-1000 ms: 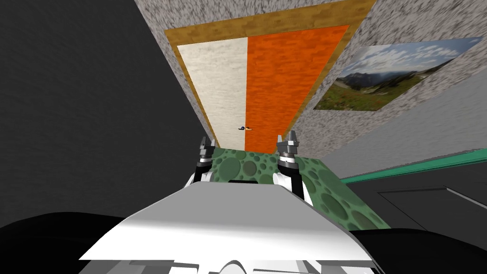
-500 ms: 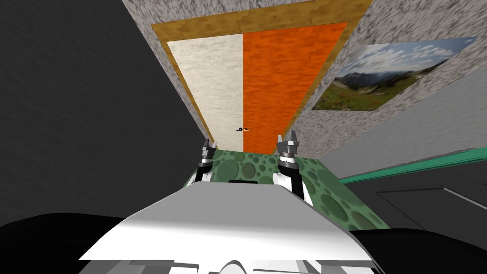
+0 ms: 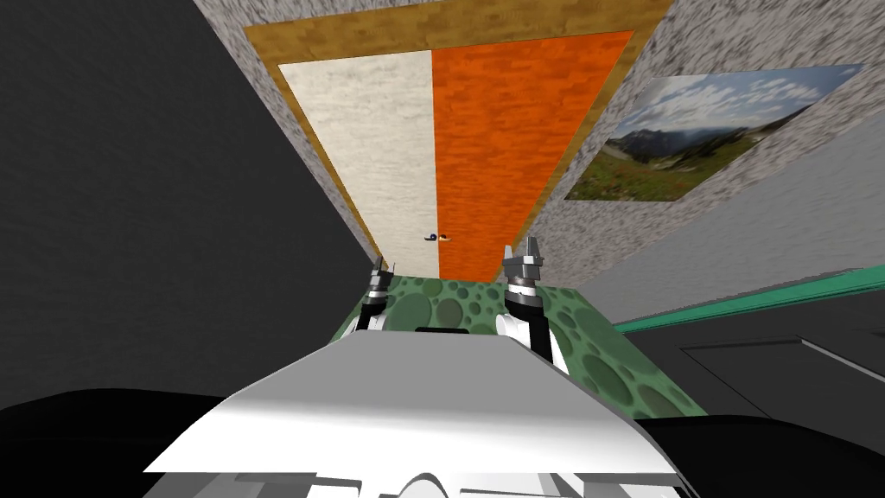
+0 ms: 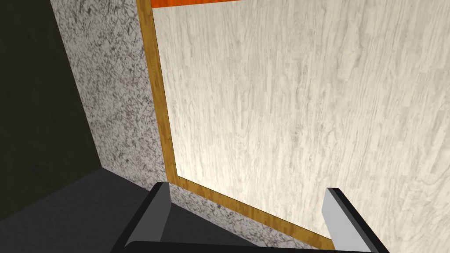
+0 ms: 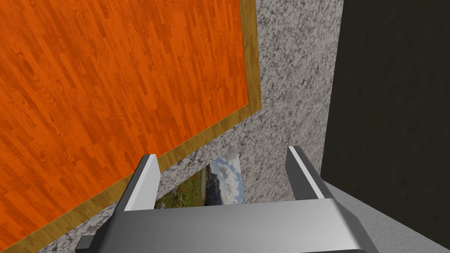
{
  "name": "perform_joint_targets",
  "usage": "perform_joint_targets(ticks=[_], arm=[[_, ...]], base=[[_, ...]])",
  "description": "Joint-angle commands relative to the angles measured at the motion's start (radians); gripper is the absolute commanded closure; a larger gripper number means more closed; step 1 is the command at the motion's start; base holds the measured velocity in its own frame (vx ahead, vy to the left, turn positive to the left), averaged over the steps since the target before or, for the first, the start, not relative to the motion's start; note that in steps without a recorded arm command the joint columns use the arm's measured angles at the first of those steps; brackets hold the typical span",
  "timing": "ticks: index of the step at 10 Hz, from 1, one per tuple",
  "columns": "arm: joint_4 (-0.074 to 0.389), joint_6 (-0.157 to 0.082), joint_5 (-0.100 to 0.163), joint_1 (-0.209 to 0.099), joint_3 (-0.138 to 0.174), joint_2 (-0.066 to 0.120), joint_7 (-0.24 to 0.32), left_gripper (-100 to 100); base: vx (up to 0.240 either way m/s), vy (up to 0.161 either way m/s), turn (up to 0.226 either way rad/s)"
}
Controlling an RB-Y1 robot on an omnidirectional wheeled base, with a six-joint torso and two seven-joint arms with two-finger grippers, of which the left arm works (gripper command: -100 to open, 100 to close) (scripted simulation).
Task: Pull the door open
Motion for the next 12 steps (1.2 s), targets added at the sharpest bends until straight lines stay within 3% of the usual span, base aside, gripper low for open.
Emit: perform_joint_targets(ticks=[1, 12], arm=[[0.046, -0.014, 0.002, -0.007, 0.001, 0.004, 0.004, -100], [0.322, -0.060, 0.026, -0.069, 0.021, 0.047, 0.046, -100]], base=[[0.098, -0.025, -0.048], [0.106, -0.039, -0.053]])
